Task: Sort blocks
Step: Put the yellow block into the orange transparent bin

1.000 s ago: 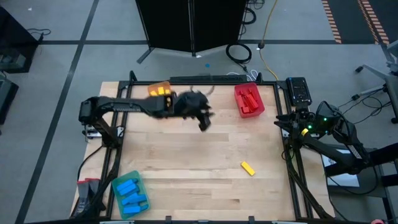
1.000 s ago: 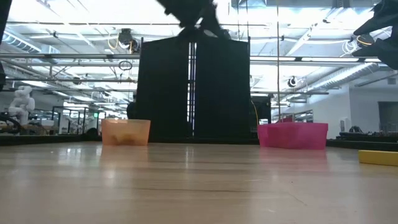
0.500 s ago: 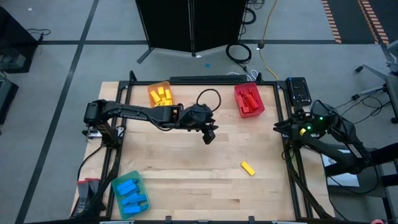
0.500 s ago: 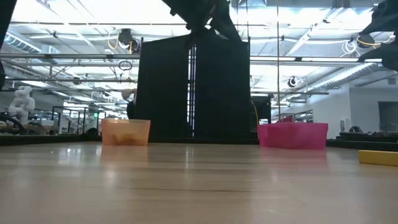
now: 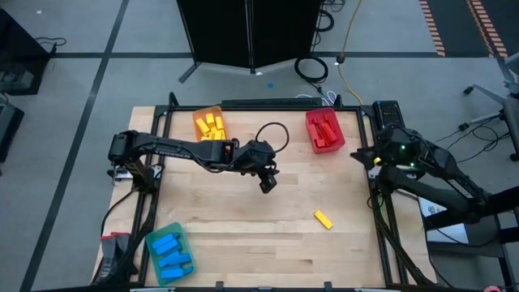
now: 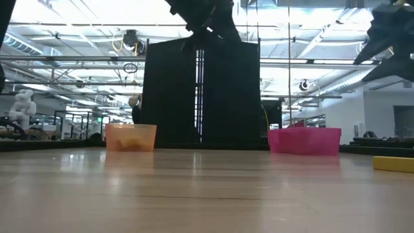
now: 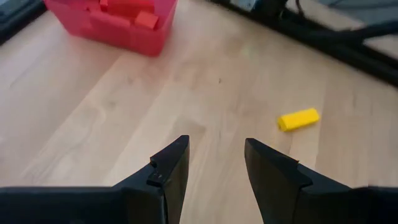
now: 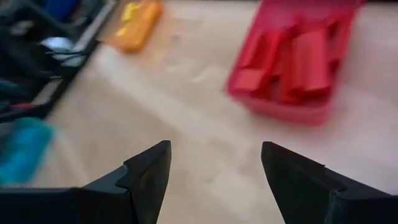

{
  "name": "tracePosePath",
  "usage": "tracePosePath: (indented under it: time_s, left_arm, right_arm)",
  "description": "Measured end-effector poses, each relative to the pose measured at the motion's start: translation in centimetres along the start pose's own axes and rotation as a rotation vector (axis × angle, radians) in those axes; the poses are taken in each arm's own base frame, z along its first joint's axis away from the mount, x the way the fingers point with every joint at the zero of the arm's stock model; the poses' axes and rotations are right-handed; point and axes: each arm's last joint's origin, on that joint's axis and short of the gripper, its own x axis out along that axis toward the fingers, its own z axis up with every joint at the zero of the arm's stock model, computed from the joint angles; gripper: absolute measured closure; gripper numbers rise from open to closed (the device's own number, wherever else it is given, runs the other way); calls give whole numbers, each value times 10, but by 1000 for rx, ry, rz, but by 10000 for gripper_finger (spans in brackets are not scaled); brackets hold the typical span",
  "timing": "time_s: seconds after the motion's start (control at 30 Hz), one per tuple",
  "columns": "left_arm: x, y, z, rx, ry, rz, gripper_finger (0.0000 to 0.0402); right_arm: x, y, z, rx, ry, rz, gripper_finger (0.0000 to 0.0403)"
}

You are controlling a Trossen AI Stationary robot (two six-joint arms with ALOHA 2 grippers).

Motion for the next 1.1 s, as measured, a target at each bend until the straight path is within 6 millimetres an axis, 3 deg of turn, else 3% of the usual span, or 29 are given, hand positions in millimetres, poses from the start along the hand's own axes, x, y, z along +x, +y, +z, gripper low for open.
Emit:
tracePosePath:
  time_s: [0.27, 0.4, 0.5, 0.67, 0.87, 1.1]
  left_arm:
    - [-1, 2, -9, 18, 85, 31, 239]
    - [-1, 3, -10, 24, 96, 36, 239]
    - [-1, 3, -10, 47, 103, 38, 239]
    - [-1, 5, -14, 54, 138, 57, 239]
    - [-3, 8, -21, 33, 216, 95, 240]
    - [-4, 8, -24, 22, 240, 108, 240]
  right_arm:
    - [2, -2, 5, -205, -85, -138, 154]
    - [6, 8, 11, -261, -47, 47, 154]
    - [19, 16, 16, -320, 66, 171, 154]
    - [51, 23, 22, -352, 237, 149, 154]
    - [81, 43, 5, -378, 549, 275, 154]
    - [90, 62, -24, -435, 625, 115, 154]
